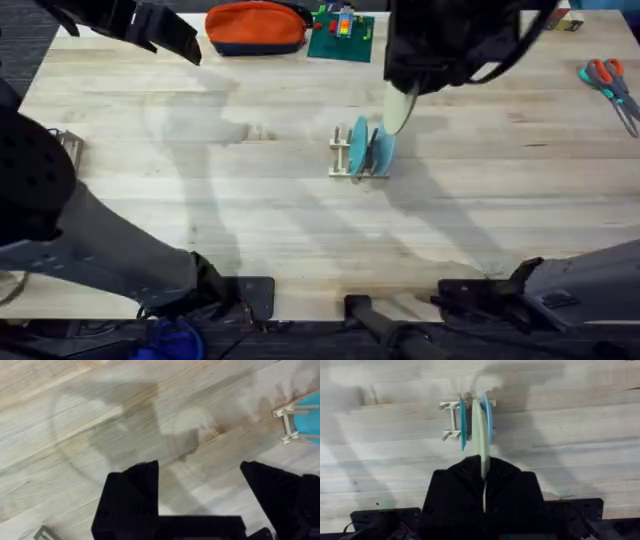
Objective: Pick up the plates from the table one by one and place each into a slot on the dish rack.
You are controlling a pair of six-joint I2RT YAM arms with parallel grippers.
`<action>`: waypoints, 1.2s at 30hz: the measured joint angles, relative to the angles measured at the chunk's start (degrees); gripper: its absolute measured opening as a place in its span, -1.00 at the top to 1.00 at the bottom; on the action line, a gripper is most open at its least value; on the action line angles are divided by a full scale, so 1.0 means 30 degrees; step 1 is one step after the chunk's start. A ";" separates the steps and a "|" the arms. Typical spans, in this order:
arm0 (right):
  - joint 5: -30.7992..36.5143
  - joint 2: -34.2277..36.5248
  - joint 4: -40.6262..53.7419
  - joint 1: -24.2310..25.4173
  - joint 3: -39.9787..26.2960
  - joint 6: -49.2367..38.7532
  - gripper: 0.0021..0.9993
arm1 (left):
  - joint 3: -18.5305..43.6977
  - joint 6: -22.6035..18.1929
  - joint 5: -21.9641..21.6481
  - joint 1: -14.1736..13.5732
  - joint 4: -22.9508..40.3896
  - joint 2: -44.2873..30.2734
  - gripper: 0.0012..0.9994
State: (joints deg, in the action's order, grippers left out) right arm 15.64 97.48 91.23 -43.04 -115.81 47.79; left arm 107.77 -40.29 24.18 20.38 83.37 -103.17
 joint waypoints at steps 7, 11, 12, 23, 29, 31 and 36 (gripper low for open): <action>0.0000 0.0098 -0.0636 -0.0030 0.1690 -0.0023 0.94 | 0.0000 0.0000 0.0000 0.0000 0.0000 -0.0001 -0.99; 0.0000 0.0098 -0.1330 -0.0199 0.2229 -0.0097 0.94 | 0.0000 0.0000 0.0000 0.0000 0.0000 -0.0001 -0.99; -0.0004 0.0102 -0.1521 -0.0237 0.2374 -0.0163 0.94 | 0.0000 0.0000 0.0000 0.0000 0.0000 -0.0001 -0.99; -0.0052 0.0098 -0.2933 -0.0329 0.4558 -0.0616 0.94 | 0.0000 0.0000 0.0000 0.0000 0.0000 -0.0001 -0.99; -0.0226 0.0098 -0.3950 -0.0329 0.5492 -0.1091 0.94 | 0.0000 0.0000 0.0000 0.0000 0.0000 0.0002 -0.99; -0.0233 0.0098 -0.4050 -0.0329 0.5955 -0.1155 0.94 | 0.0000 0.0000 0.0000 0.0000 0.0000 -0.0001 -0.99; -0.0291 0.0098 -0.4356 -0.0329 0.6648 -0.1239 0.94 | 0.0000 0.0000 0.0000 0.0000 0.0000 -0.0001 -0.99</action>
State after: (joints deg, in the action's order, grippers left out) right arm 14.76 97.78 78.16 -44.03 -95.87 44.07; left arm 107.77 -40.29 24.18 20.38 83.37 -103.18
